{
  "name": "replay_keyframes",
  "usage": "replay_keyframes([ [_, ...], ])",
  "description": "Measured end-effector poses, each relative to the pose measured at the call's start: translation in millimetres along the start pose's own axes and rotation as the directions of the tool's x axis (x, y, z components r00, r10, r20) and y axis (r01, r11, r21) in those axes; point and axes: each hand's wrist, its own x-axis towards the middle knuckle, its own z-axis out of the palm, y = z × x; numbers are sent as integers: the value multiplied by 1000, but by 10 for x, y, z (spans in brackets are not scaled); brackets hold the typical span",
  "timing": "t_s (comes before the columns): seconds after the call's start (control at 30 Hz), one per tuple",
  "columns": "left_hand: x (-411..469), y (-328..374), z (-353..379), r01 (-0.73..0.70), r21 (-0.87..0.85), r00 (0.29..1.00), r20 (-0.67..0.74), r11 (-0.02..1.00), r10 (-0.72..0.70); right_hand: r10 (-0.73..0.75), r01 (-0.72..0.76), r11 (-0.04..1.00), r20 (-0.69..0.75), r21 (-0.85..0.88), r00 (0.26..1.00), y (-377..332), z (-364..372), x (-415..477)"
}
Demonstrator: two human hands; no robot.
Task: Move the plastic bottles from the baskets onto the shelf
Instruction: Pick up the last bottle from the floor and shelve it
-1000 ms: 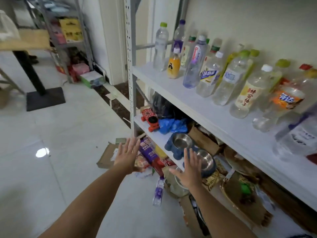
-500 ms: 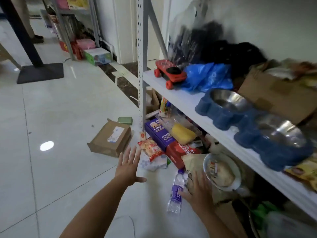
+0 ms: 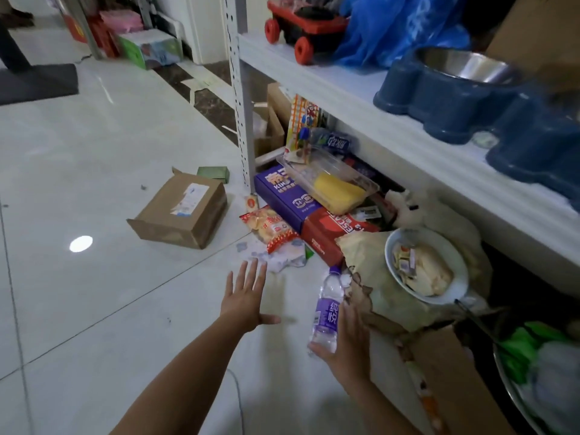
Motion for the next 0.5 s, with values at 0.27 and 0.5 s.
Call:
replay_keyframes([
  [0.27,104,-1,55,15,-23,1000,-11,1000,-15,176,-167,982,-115,88,978,-18,235,62],
  [0.5,168,-45,118,0,-7,1000,-10,1000,0,458,-550,694,304,464,835,-49,329,368],
])
